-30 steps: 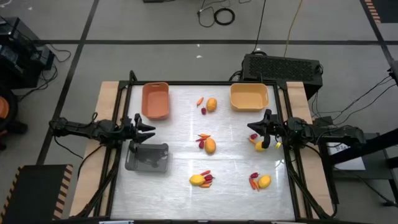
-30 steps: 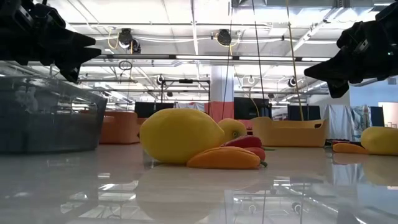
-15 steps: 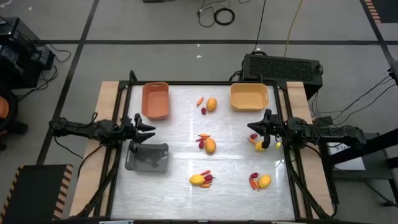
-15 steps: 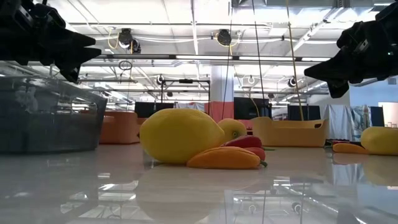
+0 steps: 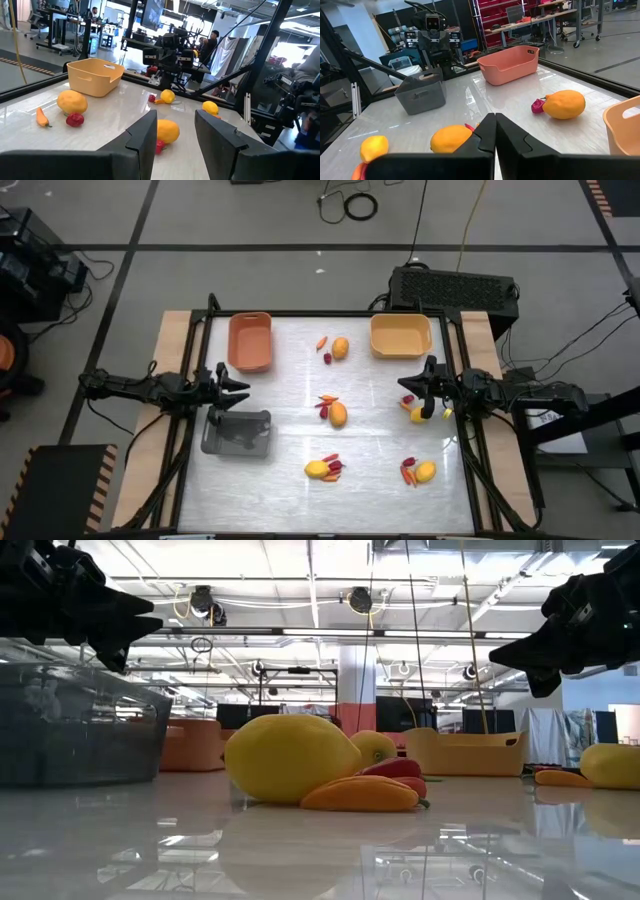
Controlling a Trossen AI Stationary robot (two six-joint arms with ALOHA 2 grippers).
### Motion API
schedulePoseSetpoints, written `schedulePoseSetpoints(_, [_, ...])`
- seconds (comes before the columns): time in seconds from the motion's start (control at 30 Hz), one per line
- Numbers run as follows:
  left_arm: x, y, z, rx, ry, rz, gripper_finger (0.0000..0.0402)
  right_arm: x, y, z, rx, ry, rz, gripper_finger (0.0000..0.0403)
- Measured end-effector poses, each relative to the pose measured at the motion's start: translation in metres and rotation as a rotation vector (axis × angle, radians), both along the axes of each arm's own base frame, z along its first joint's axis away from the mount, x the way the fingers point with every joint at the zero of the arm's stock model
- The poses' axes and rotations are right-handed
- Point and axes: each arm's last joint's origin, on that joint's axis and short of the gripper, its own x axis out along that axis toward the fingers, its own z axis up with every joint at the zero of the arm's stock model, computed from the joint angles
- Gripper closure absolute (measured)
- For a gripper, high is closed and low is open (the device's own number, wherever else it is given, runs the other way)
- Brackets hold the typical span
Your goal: Sort produce into baskets
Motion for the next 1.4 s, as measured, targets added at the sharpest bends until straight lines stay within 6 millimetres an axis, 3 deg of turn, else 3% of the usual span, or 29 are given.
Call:
schedulePoseSetpoints(0.37, [0.000,0.000,0.000,0.000,0.001,0.000,0.0262,0.000,0.000,0.000,0.042,-0.009,-0.003,0.0403])
schedulePoseSetpoints(0.6, [0.000,0.000,0.001,0.122,-0.003,0.006,0.0262,0.000,0.000,0.002,0.335,-0.087,-0.025,0.0403])
schedulePoseSetpoints(0.87, [-0.003,0.001,0.020,-0.111,-0.210,-0.007,0.0262,0.001,-0.001,0.007,0.610,-0.209,-0.049,0.0403])
schedulePoseSetpoints(1.07, [-0.006,0.001,0.029,-0.196,-0.302,-0.018,0.0262,0.003,-0.002,0.019,0.572,-0.330,-0.056,0.0403])
schedulePoseSetpoints(1.23, [-0.002,0.001,0.030,-0.244,-0.188,-0.004,0.0262,0.009,-0.003,0.025,0.525,-0.379,-0.045,0.0403])
schedulePoseSetpoints(1.4, [0.011,-0.003,0.058,-0.176,-0.090,-0.044,0.0262,0.020,0.002,0.038,0.465,-0.340,-0.011,0.0403])
